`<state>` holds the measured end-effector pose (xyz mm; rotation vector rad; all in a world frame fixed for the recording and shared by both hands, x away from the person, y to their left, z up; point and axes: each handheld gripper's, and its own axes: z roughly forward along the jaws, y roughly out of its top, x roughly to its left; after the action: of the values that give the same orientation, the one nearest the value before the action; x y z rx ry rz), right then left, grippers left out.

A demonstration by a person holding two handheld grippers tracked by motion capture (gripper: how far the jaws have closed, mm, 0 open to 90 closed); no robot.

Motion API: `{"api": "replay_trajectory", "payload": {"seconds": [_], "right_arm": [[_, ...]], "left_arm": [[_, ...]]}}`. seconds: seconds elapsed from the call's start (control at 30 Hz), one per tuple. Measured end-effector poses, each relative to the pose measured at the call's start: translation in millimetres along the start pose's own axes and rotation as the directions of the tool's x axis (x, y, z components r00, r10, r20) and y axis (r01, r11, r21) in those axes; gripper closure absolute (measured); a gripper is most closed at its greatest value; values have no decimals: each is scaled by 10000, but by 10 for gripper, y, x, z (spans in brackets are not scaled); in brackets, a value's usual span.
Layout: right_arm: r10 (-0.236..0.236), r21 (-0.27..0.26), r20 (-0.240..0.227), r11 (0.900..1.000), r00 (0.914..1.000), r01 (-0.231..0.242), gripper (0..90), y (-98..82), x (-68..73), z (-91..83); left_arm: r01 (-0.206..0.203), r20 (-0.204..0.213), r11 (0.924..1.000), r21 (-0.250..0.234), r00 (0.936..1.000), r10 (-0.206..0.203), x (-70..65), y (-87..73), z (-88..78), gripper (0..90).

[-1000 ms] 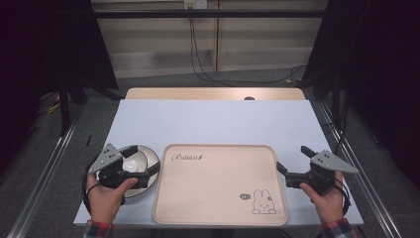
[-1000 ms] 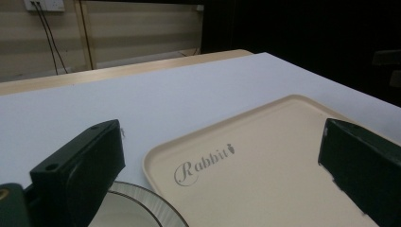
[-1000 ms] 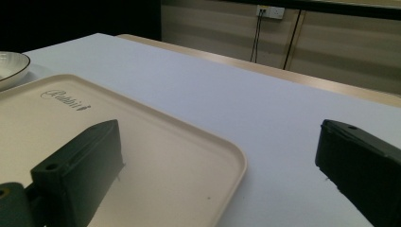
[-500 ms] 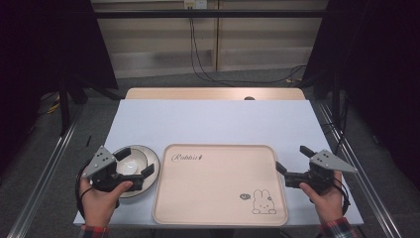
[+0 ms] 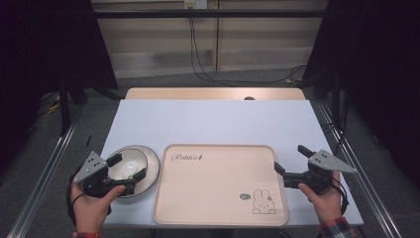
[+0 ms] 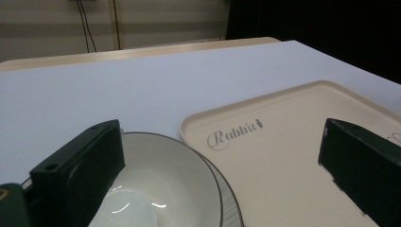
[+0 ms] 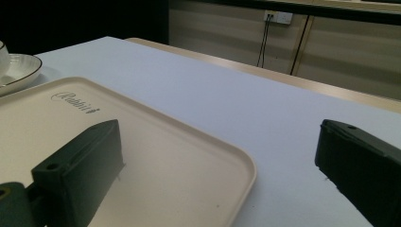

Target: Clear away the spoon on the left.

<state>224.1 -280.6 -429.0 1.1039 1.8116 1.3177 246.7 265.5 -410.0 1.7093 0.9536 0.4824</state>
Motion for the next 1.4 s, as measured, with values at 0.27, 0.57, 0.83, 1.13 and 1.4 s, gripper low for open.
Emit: {"api": "replay_trajectory", "payload": {"seconds": [0.27, 0.57, 0.83, 1.13, 1.4], "right_arm": [[-53, 27, -93, 10000, 9999, 54, 12, -1, 8, 4], [-57, 15, -126, 10000, 9999, 58, 14, -2, 2, 8], [-12, 27, -83, 10000, 10000, 12, 15, -2, 6, 15], [3, 41, -134, 10000, 9999, -2, 22, 1, 8, 18], [-61, -2, -231, 10000, 9997, 61, 22, 5, 21, 22]], "left_arm": [[45, -273, 9999, 163, 9996, -40, 29, -30, -44, 2], [205, -398, 9990, 387, 9990, -189, 45, -101, -90, 2], [285, -567, 9981, 551, 9981, -254, 73, -170, -157, 2], [444, -771, 9963, 741, 9963, -386, 72, -235, -213, 2], [541, -1152, 9968, 596, 9922, -469, 79, -266, -291, 68]]}}
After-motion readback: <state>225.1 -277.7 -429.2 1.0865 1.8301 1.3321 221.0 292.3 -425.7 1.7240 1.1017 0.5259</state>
